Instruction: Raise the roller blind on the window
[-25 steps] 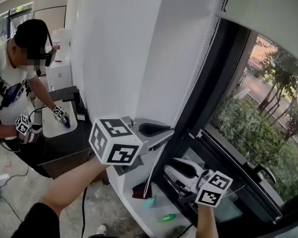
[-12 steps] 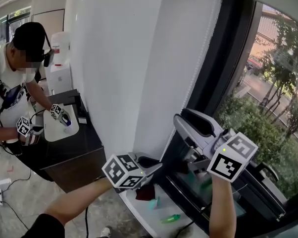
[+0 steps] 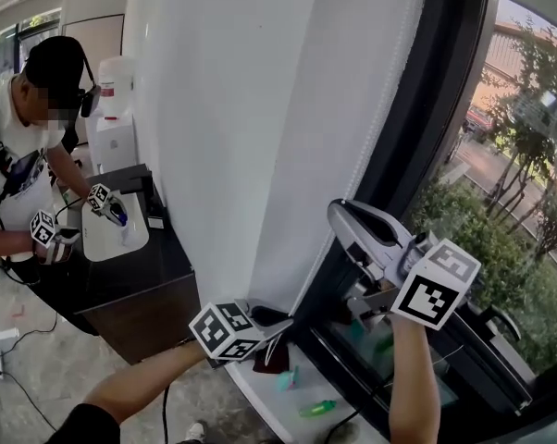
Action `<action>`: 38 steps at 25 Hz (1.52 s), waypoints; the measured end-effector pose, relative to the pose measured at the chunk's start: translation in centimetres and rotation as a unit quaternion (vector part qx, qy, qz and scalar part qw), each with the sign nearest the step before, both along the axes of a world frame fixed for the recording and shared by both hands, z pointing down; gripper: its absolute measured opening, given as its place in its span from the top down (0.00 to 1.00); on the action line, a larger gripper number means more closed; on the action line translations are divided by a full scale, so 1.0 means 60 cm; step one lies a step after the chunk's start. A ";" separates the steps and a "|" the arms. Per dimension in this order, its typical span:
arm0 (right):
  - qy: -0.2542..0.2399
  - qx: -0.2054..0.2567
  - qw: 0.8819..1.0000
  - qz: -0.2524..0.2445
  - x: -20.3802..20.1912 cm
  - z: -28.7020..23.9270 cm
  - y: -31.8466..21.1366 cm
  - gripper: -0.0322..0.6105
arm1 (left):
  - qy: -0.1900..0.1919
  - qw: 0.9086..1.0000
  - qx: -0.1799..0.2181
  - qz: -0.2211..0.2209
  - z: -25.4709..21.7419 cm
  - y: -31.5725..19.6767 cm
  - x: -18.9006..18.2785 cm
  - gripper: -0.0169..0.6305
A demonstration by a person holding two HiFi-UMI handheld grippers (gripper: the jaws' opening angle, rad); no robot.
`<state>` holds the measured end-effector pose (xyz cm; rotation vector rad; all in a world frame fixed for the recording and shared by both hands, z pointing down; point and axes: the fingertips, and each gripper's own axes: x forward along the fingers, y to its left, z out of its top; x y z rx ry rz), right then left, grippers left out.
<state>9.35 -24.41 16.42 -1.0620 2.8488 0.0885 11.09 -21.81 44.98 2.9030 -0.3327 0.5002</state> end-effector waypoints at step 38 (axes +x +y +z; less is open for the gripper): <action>-0.073 -0.081 0.993 0.052 0.092 0.208 0.039 0.83 | 0.089 0.987 0.124 -0.047 -0.237 -0.042 0.032 0.94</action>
